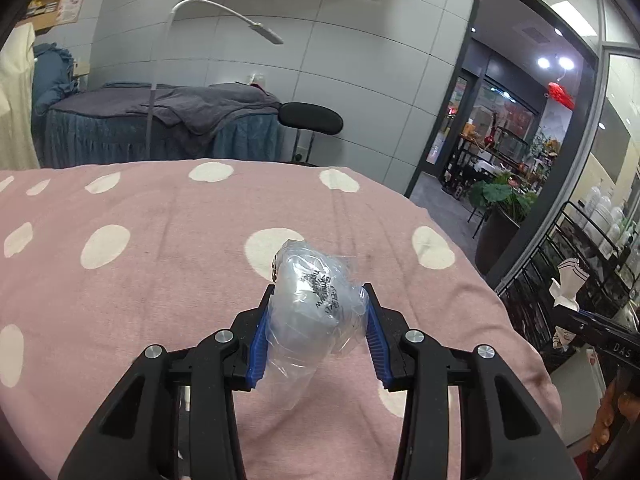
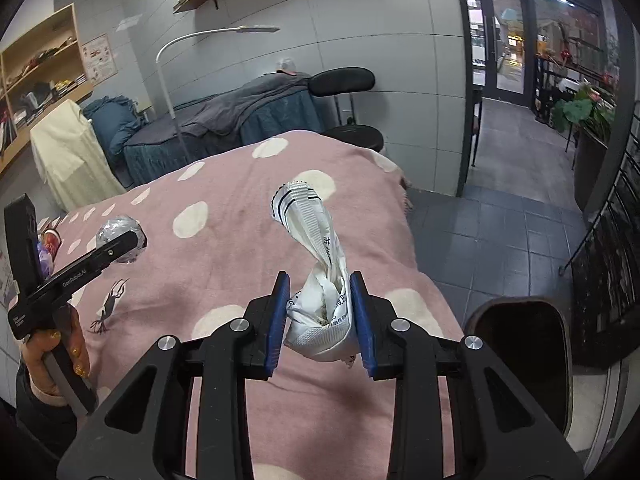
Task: Collect trash
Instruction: 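Carry the white paper with the right gripper over the bin, then release the paper into the bin with the right gripper while the left carries the plastic bag over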
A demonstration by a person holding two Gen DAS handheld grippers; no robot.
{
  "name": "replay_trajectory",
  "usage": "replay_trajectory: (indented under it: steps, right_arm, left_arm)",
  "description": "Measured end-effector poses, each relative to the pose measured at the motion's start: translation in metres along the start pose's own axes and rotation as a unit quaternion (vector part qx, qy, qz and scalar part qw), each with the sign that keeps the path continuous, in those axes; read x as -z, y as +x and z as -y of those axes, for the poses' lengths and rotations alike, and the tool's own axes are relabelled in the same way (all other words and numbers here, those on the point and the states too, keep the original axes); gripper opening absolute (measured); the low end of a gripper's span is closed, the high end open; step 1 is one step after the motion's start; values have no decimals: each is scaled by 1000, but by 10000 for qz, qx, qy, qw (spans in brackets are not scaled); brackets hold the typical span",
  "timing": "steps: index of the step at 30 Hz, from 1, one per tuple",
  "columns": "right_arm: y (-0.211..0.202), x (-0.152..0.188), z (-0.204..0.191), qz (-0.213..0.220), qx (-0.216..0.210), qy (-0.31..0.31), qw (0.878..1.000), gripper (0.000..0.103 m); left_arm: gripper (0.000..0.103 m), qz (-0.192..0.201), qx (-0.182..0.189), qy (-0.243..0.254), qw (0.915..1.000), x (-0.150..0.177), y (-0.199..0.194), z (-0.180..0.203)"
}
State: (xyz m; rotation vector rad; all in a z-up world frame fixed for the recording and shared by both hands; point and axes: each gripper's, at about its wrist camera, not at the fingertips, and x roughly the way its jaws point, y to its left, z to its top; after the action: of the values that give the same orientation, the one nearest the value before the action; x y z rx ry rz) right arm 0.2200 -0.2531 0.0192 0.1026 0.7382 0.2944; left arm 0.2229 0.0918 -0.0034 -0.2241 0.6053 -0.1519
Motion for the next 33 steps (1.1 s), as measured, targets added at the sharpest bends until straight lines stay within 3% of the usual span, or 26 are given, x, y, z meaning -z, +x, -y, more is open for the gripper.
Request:
replay_trajectory:
  steps: [11, 18, 24, 33]
  right_arm:
    - [-27, 45, 79, 111, 420, 956, 9945, 32]
    - [-14, 78, 120, -87, 1087, 1089, 9881, 32]
    - [15, 102, 150, -452, 1609, 1030, 9806, 32]
    - [71, 141, 205, -1200, 1858, 1401, 9651, 32]
  left_arm:
    - [41, -343, 701, 411, 9961, 13, 7, 76]
    - [41, -513, 1076, 695, 9904, 19, 14, 120]
    - [41, -594, 1307, 888, 9856, 25, 15, 152]
    - [41, -635, 1566, 1076, 9797, 30, 13, 185]
